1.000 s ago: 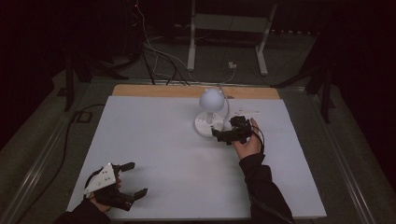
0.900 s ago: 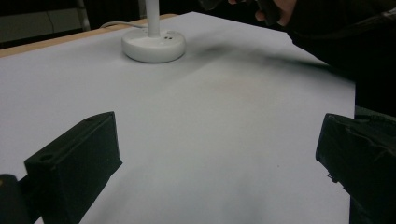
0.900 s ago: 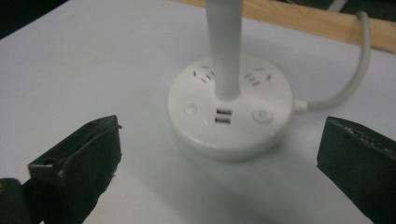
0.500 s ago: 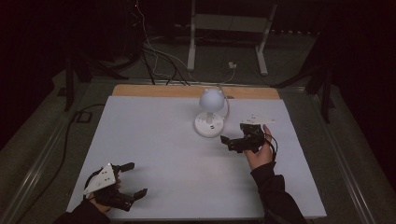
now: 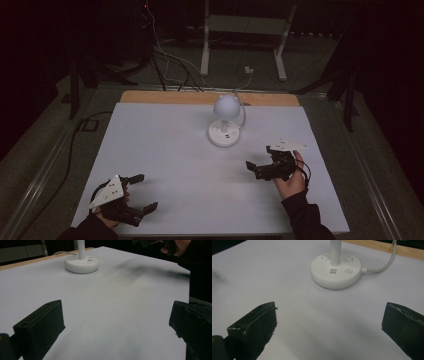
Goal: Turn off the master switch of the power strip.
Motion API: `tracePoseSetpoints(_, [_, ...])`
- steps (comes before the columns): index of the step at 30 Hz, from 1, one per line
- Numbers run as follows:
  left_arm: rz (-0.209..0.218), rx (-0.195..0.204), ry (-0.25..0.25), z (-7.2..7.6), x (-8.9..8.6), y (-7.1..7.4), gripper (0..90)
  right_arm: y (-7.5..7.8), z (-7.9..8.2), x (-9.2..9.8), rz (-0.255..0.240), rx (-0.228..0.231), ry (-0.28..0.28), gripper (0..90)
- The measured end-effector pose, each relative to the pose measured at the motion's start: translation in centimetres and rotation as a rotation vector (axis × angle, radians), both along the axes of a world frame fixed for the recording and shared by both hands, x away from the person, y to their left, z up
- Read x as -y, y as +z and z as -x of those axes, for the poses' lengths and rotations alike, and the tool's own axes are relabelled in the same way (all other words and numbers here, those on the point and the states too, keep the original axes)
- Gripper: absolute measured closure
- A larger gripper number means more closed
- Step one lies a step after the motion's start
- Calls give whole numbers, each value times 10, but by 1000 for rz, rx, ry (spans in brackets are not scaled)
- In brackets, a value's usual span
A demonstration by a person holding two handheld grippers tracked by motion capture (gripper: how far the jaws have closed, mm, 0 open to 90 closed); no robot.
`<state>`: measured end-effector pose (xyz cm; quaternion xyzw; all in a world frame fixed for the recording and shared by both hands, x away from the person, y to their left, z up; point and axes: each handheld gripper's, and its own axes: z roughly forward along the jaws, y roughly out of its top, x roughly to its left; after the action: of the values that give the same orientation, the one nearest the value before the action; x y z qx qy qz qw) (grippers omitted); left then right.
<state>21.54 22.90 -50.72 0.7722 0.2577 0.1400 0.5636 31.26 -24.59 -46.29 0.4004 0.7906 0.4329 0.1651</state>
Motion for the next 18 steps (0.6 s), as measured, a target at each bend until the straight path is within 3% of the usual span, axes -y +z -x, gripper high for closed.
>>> tracePoseSetpoints(6, [-3, 0, -1, 0, 0, 0, 3, -7, 20, 16, -30, -5, 1, 0])
tracePoseSetpoints(12, [-4, -2, -1, 0, 0, 0, 3, -14, 37, 31, -33, 32, -17, 0])
tracePoseSetpoints(18, [-1, -2, 0, 0, 0, 0, 3, -25, 53, 46, -47, 9, -40, 0])
